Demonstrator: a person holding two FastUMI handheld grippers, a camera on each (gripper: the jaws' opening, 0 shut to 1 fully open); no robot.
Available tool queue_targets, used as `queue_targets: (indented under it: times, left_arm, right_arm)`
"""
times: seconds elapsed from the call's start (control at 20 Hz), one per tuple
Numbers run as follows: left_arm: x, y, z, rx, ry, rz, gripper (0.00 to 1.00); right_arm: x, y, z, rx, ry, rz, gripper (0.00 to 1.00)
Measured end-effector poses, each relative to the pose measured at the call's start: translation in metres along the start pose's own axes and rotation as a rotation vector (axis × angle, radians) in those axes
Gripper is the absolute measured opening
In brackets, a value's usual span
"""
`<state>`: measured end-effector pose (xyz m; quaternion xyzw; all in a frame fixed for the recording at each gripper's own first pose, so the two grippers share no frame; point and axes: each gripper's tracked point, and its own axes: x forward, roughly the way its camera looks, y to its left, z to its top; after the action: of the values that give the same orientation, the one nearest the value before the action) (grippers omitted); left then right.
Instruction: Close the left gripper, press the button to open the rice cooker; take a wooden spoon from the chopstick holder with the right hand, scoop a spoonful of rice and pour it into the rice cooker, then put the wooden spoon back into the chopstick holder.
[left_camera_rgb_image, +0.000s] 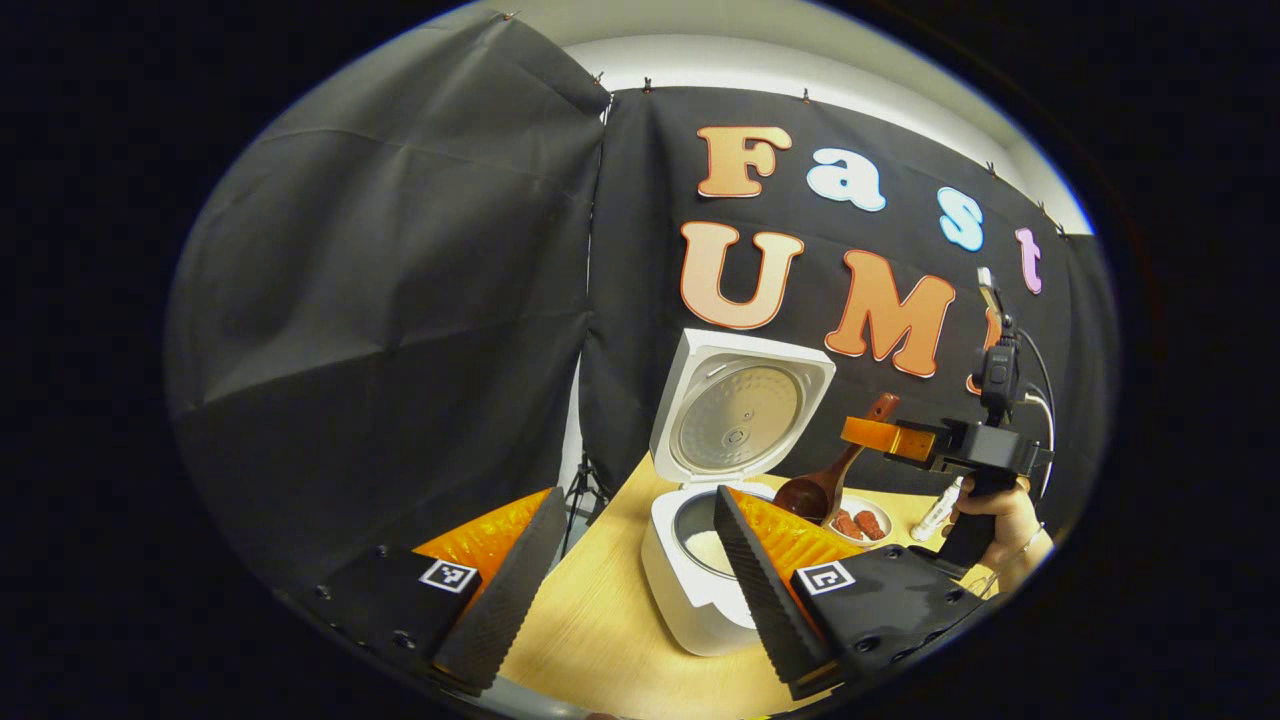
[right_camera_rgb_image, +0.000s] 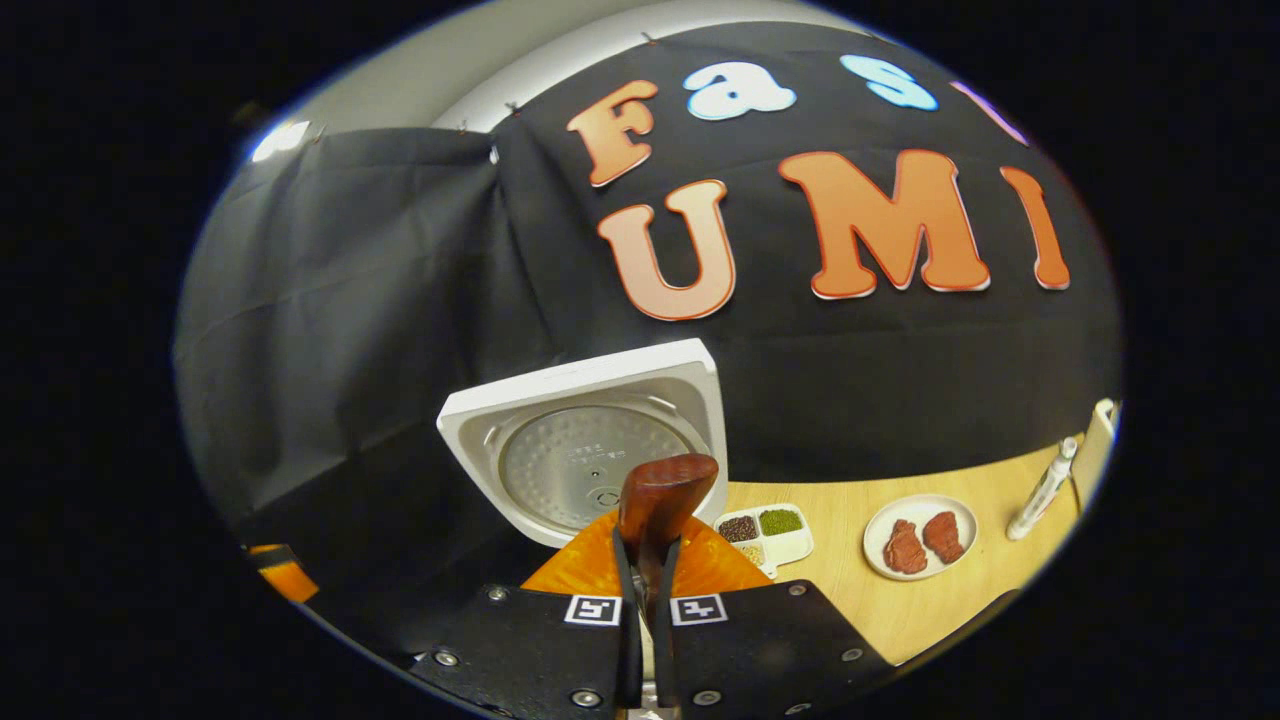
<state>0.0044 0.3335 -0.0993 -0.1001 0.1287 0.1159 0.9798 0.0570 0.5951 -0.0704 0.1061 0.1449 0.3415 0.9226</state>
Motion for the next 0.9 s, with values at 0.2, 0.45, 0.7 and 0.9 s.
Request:
queue_targets:
  times: [0.2, 0.45, 0.7, 0.9]
  left_arm:
    - [-0.001, -0.002, -0.001, 0.012, -0.001, -0.005, 1.00]
    - [0.000, -0.010, 0.000, 0.023, 0.003, -0.021, 1.00]
    - [0.001, -0.020, -0.001, 0.031, 0.014, -0.046, 1.00]
    - [0.003, -0.029, 0.002, 0.025, 0.008, -0.063, 1.00]
  right_arm:
    - [-0.005, -0.034, 0.003, 0.248, 0.002, -0.018, 0.04]
    - [-0.030, -0.092, 0.013, 0.432, -0.044, -0.066, 0.04]
    - [-0.074, -0.172, 0.022, 0.511, -0.107, -0.197, 0.04]
    - [-0.121, -0.229, 0.023, 0.547, -0.164, -0.268, 0.04]
